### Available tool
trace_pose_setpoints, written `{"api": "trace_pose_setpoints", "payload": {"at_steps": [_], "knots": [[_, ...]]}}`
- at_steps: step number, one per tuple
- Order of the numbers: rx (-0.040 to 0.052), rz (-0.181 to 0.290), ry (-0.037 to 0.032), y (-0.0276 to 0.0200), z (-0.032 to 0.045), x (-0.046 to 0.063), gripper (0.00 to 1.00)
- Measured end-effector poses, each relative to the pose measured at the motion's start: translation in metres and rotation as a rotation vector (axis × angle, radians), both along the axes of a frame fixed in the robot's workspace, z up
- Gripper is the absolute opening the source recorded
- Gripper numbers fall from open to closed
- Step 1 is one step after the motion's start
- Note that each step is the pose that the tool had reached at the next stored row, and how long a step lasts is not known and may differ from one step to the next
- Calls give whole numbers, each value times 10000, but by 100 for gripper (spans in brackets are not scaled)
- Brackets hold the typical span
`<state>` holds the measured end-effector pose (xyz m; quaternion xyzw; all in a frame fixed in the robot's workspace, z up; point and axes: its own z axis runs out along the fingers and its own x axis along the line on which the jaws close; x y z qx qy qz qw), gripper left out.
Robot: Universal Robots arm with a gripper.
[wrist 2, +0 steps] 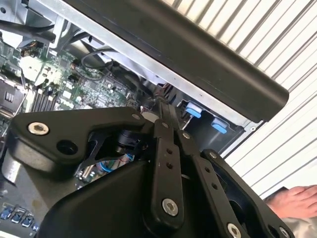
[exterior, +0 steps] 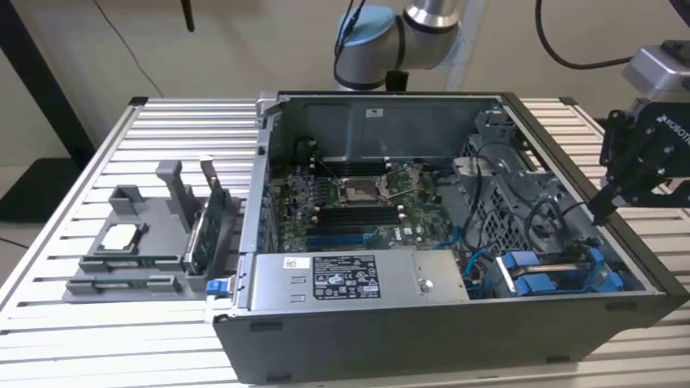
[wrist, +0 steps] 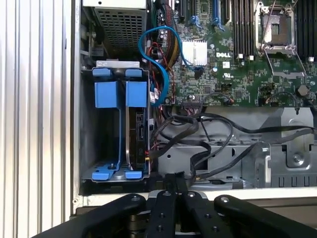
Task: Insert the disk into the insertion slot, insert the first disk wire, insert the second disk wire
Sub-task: 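Insert the second disk wire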
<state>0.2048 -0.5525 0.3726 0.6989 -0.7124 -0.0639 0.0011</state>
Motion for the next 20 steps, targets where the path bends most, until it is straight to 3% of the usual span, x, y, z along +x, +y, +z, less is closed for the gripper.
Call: {"api": "trace_pose_setpoints", "payload": {"at_steps": [5, 10, 17, 20], "knots": [[-110, -20, 0, -25, 47, 0, 31], [-177, -88, 5, -78, 63, 3, 31], [-174, -493, 16, -95, -18, 2, 31], [-43, -719, 22, -97, -31, 2, 29]]}}
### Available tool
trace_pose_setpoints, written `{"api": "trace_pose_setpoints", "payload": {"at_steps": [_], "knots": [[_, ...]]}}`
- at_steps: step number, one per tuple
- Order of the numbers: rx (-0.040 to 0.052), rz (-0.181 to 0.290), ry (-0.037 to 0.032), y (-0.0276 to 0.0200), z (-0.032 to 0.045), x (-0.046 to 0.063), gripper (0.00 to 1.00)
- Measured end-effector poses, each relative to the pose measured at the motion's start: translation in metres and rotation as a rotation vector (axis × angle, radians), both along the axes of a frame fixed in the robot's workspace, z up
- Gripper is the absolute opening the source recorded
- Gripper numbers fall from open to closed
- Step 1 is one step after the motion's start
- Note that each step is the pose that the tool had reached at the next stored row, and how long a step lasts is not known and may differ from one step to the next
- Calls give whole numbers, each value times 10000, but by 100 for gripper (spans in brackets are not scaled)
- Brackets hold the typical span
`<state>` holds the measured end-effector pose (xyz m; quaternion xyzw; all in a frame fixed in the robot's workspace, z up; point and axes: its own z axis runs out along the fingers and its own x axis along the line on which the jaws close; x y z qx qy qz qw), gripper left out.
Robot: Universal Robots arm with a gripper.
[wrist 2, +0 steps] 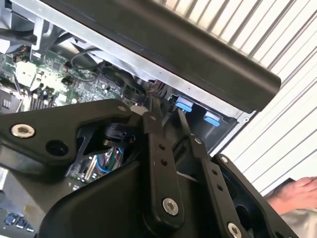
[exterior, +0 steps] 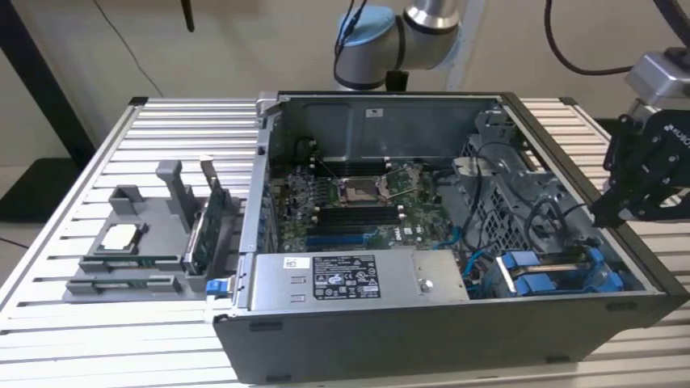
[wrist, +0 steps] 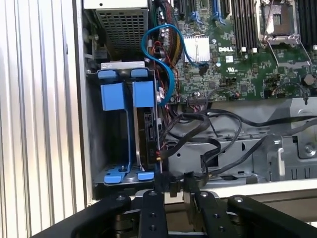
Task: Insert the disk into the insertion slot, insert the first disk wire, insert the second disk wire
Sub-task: 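Insert the second disk wire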
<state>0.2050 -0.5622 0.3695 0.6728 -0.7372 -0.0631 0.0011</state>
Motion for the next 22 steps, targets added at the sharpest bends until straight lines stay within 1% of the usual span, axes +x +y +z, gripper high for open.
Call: {"api": "trace_pose_setpoints", "payload": {"at_steps": [1, 2, 4, 6, 7, 8, 9, 10, 12, 14, 17, 22], "knots": [[71, -68, 0, 0, -1, -1, 29], [159, -125, 0, 0, -2, -3, 21], [312, -218, 1, -4, -3, -4, 21], [409, -293, 8, -14, -3, -5, 21], [442, -321, 15, -25, -4, -5, 21], [457, -338, 26, -40, -3, -5, 19], [463, -350, 38, -55, -4, -5, 19], [463, -360, 51, -66, -1, -5, 16], [463, -384, 73, -91, 27, -6, 16], [474, -401, 81, -110, 69, -17, 16], [576, -419, 84, -114, 118, -73, 16], [764, -456, 87, -113, 164, -253, 16]]}}
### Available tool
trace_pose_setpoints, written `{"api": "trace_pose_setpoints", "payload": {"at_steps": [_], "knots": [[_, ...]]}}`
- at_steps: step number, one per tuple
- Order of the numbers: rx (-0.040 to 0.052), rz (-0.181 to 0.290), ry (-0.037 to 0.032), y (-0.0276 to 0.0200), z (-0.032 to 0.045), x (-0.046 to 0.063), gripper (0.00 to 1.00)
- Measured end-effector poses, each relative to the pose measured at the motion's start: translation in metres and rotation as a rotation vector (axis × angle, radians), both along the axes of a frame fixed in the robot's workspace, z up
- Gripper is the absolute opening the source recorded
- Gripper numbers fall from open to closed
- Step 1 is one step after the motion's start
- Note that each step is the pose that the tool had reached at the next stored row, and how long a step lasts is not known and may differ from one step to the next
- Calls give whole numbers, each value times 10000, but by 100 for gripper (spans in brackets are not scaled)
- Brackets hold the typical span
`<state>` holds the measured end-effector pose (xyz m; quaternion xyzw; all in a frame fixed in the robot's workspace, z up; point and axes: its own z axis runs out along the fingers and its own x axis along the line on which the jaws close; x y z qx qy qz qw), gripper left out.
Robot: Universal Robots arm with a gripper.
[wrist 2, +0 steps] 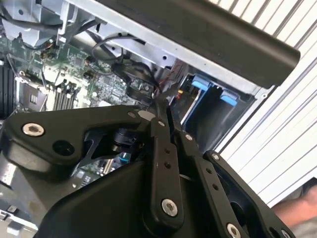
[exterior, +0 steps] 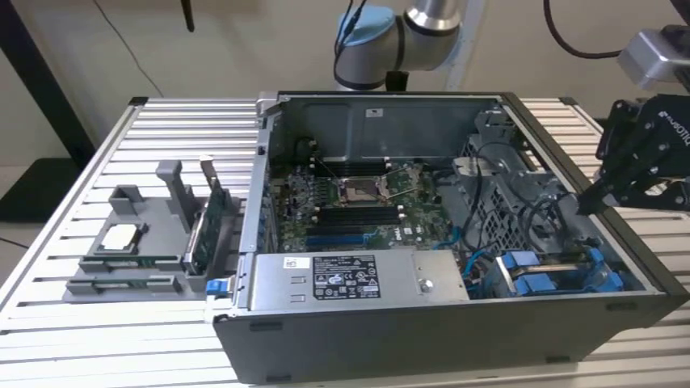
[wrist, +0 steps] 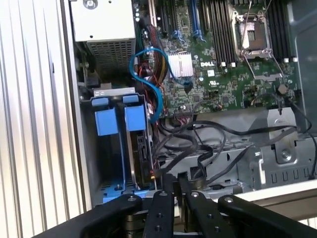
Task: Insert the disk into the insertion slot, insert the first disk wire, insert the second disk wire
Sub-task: 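Insert the second disk wire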
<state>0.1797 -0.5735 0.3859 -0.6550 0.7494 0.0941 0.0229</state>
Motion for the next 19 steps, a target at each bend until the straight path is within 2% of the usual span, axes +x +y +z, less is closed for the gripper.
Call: {"api": "trace_pose_setpoints", "payload": {"at_steps": [4, 9, 12, 15, 16, 17, 19], "knots": [[89, -26, 0, 0, 16, -151, 16], [119, -29, 0, -7, 16, -375, 16], [117, -30, 0, -62, 2, -498, 16], [152, 9, 1, -140, -36, -518, 16], [159, 71, 1, -152, -45, -518, 16], [163, 154, -8, -157, -53, -518, 16], [160, 376, -138, -159, -59, -519, 16]]}}
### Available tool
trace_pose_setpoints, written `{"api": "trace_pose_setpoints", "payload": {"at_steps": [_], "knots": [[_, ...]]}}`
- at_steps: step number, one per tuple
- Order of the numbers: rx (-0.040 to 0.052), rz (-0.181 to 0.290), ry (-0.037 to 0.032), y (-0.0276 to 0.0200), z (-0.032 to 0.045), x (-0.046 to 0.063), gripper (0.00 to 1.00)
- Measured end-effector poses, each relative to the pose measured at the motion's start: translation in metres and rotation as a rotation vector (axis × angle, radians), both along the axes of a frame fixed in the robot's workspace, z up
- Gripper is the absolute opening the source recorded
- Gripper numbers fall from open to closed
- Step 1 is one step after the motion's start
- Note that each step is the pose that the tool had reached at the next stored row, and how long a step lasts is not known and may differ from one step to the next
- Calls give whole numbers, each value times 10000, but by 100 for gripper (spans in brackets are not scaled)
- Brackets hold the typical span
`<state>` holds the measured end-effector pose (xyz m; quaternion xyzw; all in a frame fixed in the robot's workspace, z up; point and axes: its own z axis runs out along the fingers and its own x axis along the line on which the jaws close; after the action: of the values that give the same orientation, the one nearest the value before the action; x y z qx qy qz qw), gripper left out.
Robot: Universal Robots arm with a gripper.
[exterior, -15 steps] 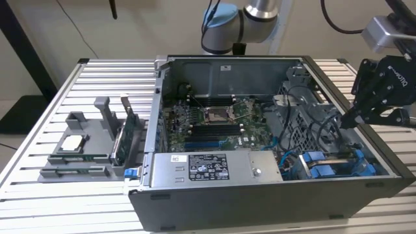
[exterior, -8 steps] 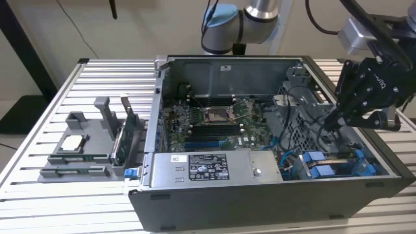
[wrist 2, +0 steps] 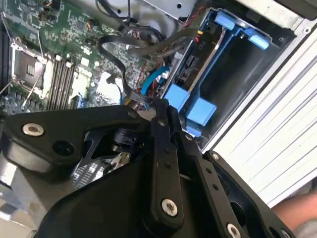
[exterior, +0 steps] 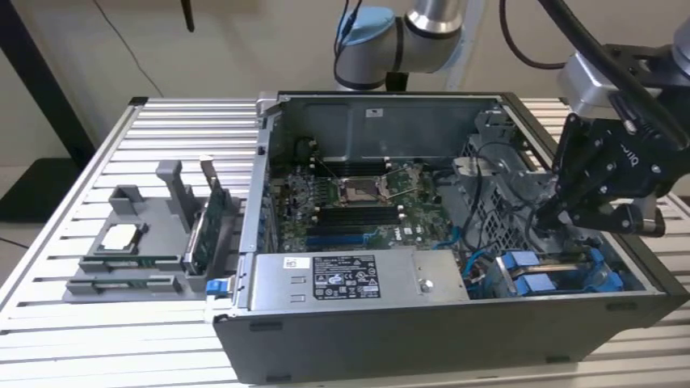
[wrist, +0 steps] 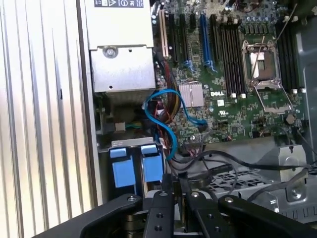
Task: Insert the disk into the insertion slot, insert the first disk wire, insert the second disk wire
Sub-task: 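Insert the second disk wire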
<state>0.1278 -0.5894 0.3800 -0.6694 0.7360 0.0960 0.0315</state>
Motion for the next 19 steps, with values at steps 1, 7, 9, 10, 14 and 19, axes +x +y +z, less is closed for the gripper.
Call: {"api": "trace_pose_setpoints", "payload": {"at_steps": [1, 7, 9, 10, 14, 19], "knots": [[0, 115, -100, 0, -1, 0, 16], [-3, 556, -776, -5, -13, -5, 16], [-75, 610, -804, -4, -16, -5, 16], [-123, 612, -803, -4, -20, -5, 16], [-124, 611, -804, -5, -28, -6, 16], [-206, 614, -834, -3, -109, -6, 16]]}}
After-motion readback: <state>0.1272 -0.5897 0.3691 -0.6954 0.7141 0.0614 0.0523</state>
